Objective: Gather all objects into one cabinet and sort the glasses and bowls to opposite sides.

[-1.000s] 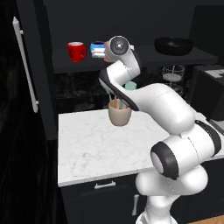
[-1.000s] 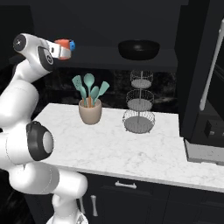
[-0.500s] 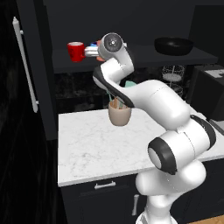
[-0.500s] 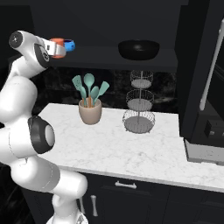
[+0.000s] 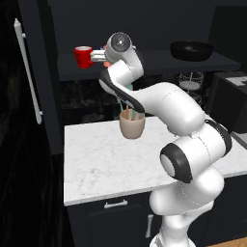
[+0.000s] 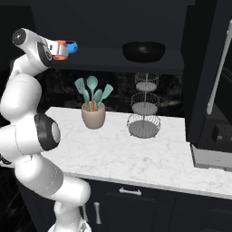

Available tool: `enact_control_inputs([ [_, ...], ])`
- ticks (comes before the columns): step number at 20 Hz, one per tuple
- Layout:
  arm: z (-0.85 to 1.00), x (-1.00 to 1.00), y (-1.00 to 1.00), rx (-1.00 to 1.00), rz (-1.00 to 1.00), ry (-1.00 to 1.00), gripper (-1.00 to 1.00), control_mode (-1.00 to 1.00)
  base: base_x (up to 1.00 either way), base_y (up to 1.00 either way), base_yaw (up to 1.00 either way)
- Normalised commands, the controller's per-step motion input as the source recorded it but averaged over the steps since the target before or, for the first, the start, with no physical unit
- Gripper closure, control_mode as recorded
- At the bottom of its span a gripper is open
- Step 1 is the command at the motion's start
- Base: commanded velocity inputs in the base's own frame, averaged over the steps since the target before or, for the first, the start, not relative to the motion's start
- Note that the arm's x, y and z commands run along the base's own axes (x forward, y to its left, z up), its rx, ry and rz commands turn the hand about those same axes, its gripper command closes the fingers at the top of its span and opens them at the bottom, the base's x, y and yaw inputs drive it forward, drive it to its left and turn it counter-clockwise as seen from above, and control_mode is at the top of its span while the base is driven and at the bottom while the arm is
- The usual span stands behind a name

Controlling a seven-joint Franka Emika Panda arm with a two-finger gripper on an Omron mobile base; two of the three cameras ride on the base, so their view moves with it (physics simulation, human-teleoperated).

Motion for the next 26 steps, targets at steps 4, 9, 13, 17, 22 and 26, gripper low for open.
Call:
enact_control_inputs([
  [4, -0.07, 0.22, 0.12, 0.00, 0.01, 0.00, 1.00, -1.00, 0.00, 0.00, 0.00],
  [9, -0.04, 0.11, 0.08, 0.00, 0.01, 0.00, 1.00, -1.00, 0.00, 0.00, 0.00],
  [13, -0.07, 0.07, 0.00, 0.00, 0.01, 0.00, 1.00, -1.00, 0.00, 0.00, 0.00],
  [17, -0.01, 0.03, 0.00, 0.00, 0.01, 0.00, -1.00, -1.00, 0.00, 0.00, 0.00],
  [22, -0.01, 0.00, 0.00, 0.00, 0.00, 0.00, -1.00, -1.00, 0.00, 0.00, 0.00],
  [26, 0.00, 0.00, -0.01, 0.00, 0.00, 0.00, -1.00, -1.00, 0.00, 0.00, 0.00],
])
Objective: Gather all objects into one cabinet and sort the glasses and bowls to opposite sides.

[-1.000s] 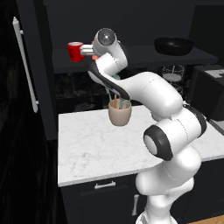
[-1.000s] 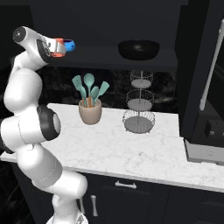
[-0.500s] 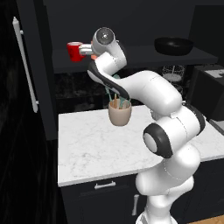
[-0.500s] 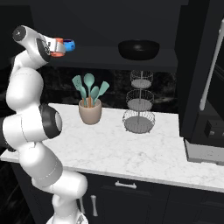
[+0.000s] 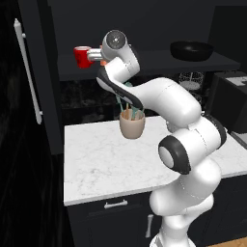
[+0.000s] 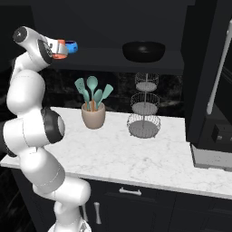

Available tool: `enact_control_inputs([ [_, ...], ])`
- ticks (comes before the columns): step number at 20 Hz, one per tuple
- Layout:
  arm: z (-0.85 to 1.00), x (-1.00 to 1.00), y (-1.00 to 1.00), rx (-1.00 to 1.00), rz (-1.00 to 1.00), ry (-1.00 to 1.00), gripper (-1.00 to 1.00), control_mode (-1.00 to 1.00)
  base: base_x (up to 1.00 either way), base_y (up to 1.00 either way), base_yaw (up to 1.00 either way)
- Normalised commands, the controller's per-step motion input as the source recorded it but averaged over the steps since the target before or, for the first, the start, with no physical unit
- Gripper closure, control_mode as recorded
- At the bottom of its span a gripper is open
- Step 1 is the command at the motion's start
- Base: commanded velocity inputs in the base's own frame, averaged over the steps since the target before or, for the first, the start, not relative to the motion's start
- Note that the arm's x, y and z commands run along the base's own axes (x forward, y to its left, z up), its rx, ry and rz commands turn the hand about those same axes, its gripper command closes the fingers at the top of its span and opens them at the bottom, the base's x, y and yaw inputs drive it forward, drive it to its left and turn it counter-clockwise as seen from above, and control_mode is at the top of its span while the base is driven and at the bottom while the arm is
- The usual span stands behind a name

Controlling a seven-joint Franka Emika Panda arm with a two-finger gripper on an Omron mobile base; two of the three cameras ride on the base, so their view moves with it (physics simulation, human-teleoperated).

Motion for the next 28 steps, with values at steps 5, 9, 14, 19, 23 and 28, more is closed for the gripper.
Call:
enact_control_inputs([
  [5, 0.00, -0.13, -0.12, 0.00, 0.00, -0.01, -1.00, -1.00, 0.00, 0.00, 0.00],
  [9, 0.04, -0.61, -0.48, 0.00, 0.00, -0.04, -1.00, -1.00, 0.00, 0.00, 0.00],
  [14, 0.04, -0.73, -0.41, 0.00, 0.00, -0.08, -1.00, -1.00, 0.00, 0.00, 0.00],
  [19, 0.03, -0.74, -0.58, 0.01, 0.00, -0.03, -1.00, -1.00, 0.00, 0.00, 0.00],
  [23, 0.19, -0.33, -0.65, 0.00, 0.01, -0.01, -1.00, -1.00, 0.00, 0.00, 0.00],
  [28, 0.23, -0.37, -0.73, 0.00, 0.00, -0.01, -1.00, -1.00, 0.00, 0.00, 0.00],
])
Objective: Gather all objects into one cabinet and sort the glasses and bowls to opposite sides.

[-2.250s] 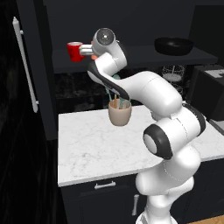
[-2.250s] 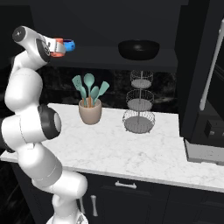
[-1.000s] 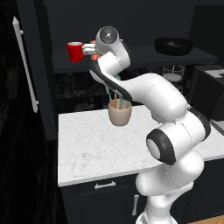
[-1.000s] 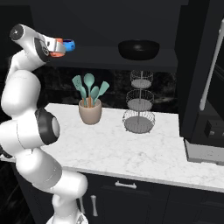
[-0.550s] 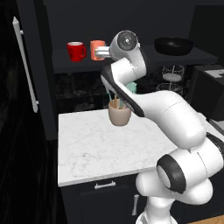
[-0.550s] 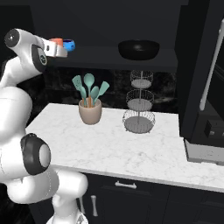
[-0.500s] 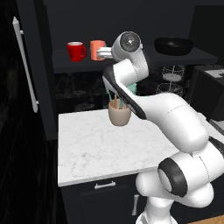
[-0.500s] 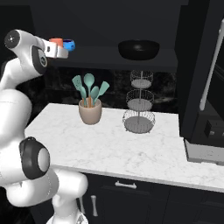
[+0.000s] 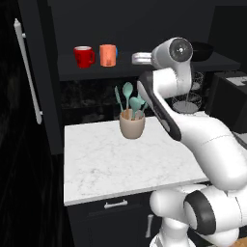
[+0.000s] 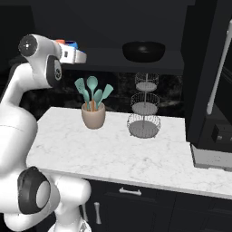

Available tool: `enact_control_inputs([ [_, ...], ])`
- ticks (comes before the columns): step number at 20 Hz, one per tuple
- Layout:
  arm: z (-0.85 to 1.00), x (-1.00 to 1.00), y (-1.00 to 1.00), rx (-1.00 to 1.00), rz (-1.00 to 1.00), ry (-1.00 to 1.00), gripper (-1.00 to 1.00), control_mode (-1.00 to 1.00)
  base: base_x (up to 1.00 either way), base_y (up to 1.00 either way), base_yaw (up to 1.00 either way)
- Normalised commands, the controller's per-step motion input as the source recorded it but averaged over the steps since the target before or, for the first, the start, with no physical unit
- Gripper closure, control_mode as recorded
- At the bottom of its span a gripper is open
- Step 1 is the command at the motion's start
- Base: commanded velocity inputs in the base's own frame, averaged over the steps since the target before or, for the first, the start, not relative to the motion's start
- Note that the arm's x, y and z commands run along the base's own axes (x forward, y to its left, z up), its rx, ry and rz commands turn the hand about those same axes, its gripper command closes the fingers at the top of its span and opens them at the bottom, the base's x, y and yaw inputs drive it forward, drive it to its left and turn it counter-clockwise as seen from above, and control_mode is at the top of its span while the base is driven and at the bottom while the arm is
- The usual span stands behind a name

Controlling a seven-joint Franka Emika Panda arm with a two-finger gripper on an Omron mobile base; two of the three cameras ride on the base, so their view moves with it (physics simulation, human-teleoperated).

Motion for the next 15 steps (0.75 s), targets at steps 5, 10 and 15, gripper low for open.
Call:
enact_control_inputs([
  [5, 0.04, -0.29, -0.62, 0.00, 0.02, 0.00, -1.00, -1.00, 0.00, 0.00, 0.00],
  [10, 0.13, 0.00, -0.53, 0.00, 0.00, -0.02, -1.00, -1.00, 0.00, 0.00, 0.00],
  [15, 0.18, 0.00, -0.43, 0.01, 0.00, 0.00, -1.00, -1.00, 0.00, 0.00, 0.00],
])
